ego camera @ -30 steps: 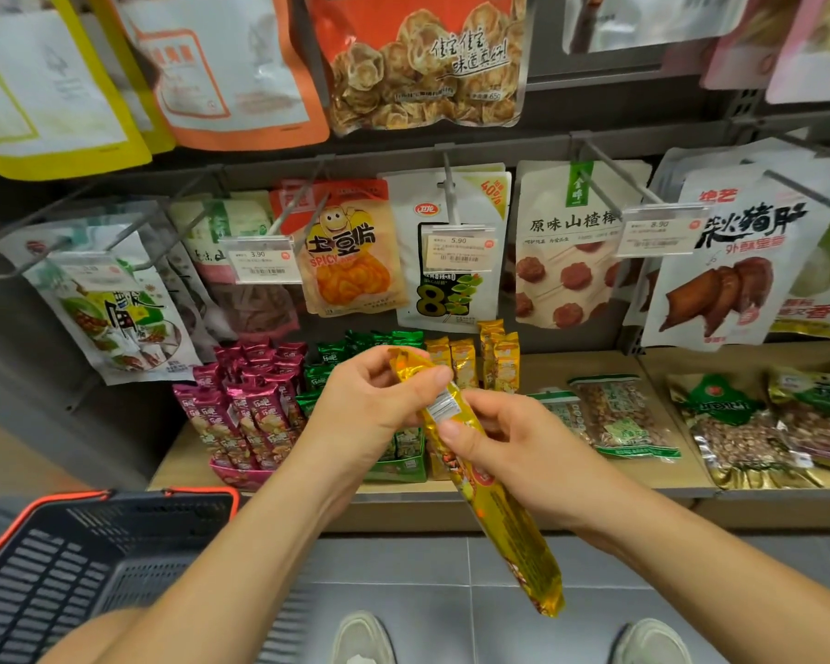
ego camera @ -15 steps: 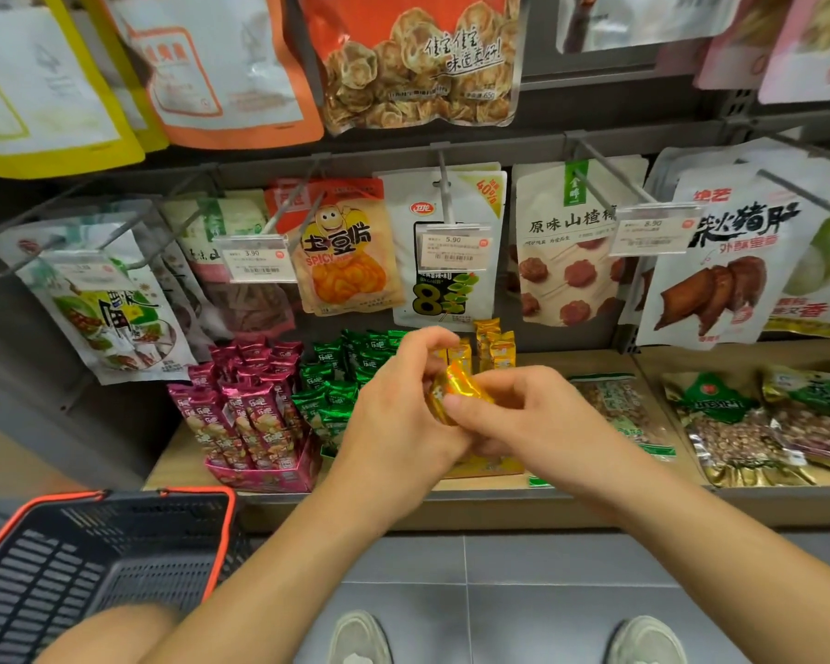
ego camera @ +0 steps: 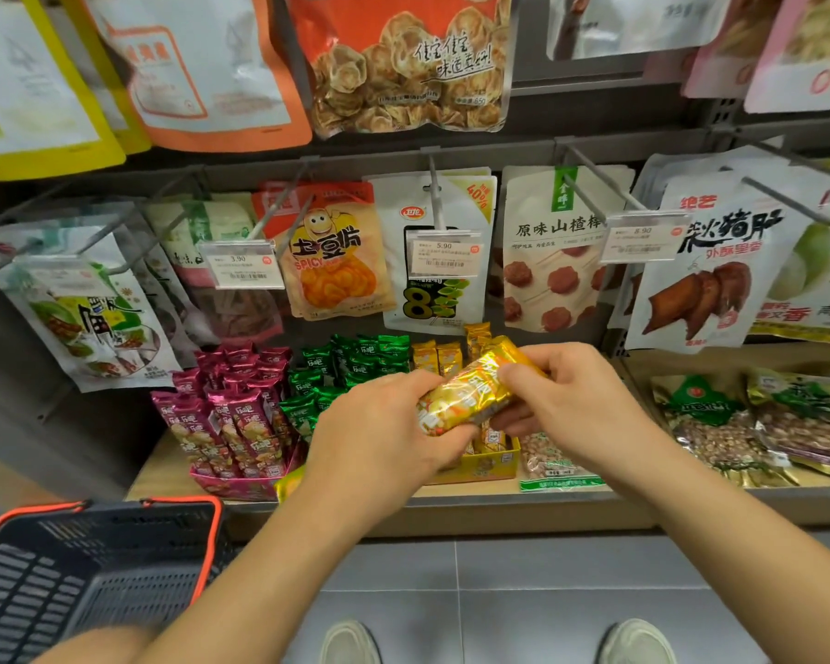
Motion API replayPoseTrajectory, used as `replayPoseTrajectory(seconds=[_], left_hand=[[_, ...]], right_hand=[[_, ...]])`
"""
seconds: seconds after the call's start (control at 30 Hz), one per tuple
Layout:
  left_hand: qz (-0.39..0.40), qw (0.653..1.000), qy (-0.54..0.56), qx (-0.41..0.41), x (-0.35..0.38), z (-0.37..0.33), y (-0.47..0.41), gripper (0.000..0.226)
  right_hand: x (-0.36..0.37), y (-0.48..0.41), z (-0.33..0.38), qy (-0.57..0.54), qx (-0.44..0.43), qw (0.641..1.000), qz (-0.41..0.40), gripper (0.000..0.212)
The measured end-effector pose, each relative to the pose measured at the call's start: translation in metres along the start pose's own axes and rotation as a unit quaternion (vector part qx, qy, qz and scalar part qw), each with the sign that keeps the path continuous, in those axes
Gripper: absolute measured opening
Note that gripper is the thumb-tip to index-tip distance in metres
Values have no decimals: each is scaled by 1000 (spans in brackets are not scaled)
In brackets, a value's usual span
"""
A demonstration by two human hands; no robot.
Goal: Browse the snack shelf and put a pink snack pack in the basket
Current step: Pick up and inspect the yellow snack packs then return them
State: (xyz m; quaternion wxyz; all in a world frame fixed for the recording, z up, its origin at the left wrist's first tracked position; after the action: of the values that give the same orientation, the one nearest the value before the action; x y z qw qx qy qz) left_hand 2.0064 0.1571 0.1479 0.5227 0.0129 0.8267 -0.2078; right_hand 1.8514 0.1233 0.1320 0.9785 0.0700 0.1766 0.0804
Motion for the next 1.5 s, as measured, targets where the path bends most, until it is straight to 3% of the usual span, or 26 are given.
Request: replayPoseTrajectory(seconds=[0.2, 0.33, 0.4, 0.47, 0.53, 0.6, 0.7, 0.8, 0.97, 1.2, 1.37, 1.5], left_hand=[[75, 996, -37, -38, -2, 27, 7, 41], [75, 996, -2, -49, -9, 41, 12, 37], [88, 995, -25, -29, -9, 40, 13, 35], [99, 993, -56, -14, -9, 42, 15, 33], [98, 993, -61, -9, -10, 42, 15, 33], [92, 995, -31, 0, -7, 37, 15, 34], [98, 995, 22, 20, 1, 27, 14, 39], [90, 991, 93, 30, 1, 28, 13, 44], [23, 983, 184, 6, -10, 30, 13, 46], [-11, 965, 260, -2, -19, 23, 12, 50], [-13, 958, 287, -5, -19, 22, 11, 51], [-8, 937, 347, -31, -16, 24, 13, 51]], right_hand=[[-32, -11, -10, -17, 33, 997, -67, 25], [-43, -16, -20, -14, 68, 995, -75, 23], [-46, -19, -21, 124, 39, 988, -85, 22], [-45, -15, -10, 250, -38, 964, -84, 44], [-27, -3, 3, 282, -117, 952, -12, 55], [7, 9, 4, 361, -168, 914, 71, 70], [35, 13, -1, 452, -212, 863, 76, 61], [22, 8, 6, 419, -204, 884, 46, 40], [7, -1, -8, 389, -126, 911, 57, 42], [15, -4, -24, 408, -82, 902, 115, 42], [40, 13, -12, 235, -106, 941, 218, 45], [42, 12, -7, 192, -123, 953, 199, 43]])
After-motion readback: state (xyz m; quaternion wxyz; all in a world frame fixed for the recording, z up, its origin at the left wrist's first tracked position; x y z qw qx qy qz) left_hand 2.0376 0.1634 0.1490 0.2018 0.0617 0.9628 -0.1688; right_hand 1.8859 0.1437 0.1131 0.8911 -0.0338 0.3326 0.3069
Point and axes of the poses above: each hand's wrist, its own y-axis away from the middle knuckle, its own x-axis out of the palm, z = x × y, the point moved 8 cm from there along -y, towards the middle knuckle, and after that the axes turned 9 degrees about x, right-handed, at the moved point
